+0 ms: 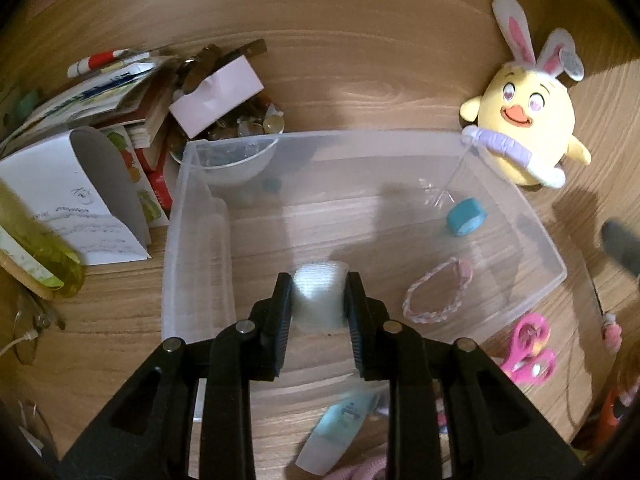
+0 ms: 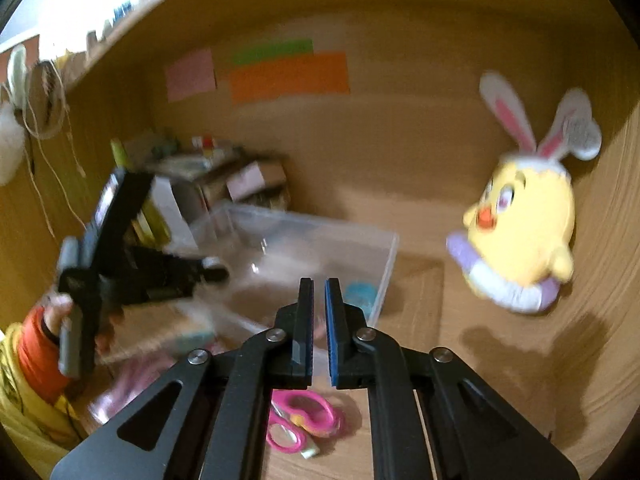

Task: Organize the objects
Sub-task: 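Grasp the white tape roll with the left gripper while the right grasps the pink scissors, then drop the white tape into the clear box with the left gripper while the right drops the scissors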

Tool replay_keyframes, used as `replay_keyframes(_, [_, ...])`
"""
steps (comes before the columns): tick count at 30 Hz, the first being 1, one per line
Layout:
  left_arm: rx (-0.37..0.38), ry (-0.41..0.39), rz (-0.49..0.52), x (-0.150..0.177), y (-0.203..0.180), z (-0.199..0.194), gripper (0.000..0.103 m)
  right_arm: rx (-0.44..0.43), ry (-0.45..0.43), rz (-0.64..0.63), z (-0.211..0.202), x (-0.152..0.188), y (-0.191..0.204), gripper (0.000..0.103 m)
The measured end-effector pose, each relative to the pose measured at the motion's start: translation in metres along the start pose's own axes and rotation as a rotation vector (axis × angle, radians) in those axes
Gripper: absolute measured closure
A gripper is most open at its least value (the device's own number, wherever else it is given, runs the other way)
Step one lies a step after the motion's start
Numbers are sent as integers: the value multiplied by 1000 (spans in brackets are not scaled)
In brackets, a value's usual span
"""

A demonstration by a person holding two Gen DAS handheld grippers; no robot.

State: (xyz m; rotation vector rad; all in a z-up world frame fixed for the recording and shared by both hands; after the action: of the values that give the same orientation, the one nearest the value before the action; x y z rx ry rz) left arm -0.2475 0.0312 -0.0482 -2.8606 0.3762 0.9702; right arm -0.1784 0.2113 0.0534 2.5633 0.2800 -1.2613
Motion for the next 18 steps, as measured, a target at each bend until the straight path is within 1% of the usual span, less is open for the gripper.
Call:
replay_keyframes(2, [-1, 1, 10, 0, -2, 0, 72, 7, 53, -17, 9, 14, 0, 97])
replay_keyframes(4, [-4, -10, 17, 0, -4, -4, 65, 12, 101, -47, 16, 29, 3, 93])
replay_keyframes(5, [-14, -20, 20, 0, -5, -8, 51, 18, 115, -61, 18, 36, 4, 91])
replay_keyframes(6, [-29, -38, 20, -1, -5, -12, 38, 24, 130, -74, 20, 43, 4, 85])
replay_keyframes(7, [-39, -57, 21, -1, -5, -17, 34, 24, 138, -79, 21, 48, 3, 78])
replay_keyframes(8, [-49, -82, 28, -1, -7, -26, 32, 24, 146, -82, 21, 52, 3, 74])
replay_keyframes(9, [-52, -94, 37, -1, -9, -32, 32, 24, 151, -81, 21, 57, 2, 66])
replay_keyframes(10, [-58, -109, 47, 0, -11, -39, 31, 23, 154, -78, 20, 59, 2, 62])
replay_keyframes(11, [-68, -124, 56, 2, -12, -46, 28, 22, 156, -76, 19, 62, 1, 61])
replay_keyframes(12, [-79, -137, 66, 4, -14, -53, 20, 21, 160, -74, 18, 63, 1, 60])
replay_keyframes(13, [-90, -147, 73, 5, -15, -58, 15, 19, 164, -73, 17, 65, 1, 58])
replay_keyframes(14, [-109, -164, 83, 9, -16, -65, 8, 16, 169, -71, 17, 67, 2, 56])
replay_keyframes(15, [-123, -175, 90, 12, -17, -70, 6, 12, 175, -70, 16, 69, 2, 55])
replay_keyframes(18, [-152, -182, 120, 28, -22, -81, 5, -4, 206, -71, 16, 79, 7, 51])
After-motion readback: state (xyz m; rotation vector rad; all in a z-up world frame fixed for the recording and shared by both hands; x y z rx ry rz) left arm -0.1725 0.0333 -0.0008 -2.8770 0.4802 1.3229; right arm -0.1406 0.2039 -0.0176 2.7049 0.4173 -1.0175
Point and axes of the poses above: each gripper's, at about its wrist camera, not at the fingertips, and z roughly the way its jaws point, y to its left, x to its underside, the point moved 5 cm from there along z, roughly the way its jaws point, and after that the axes turned 7 degrees about z, right-handed, at the moved point
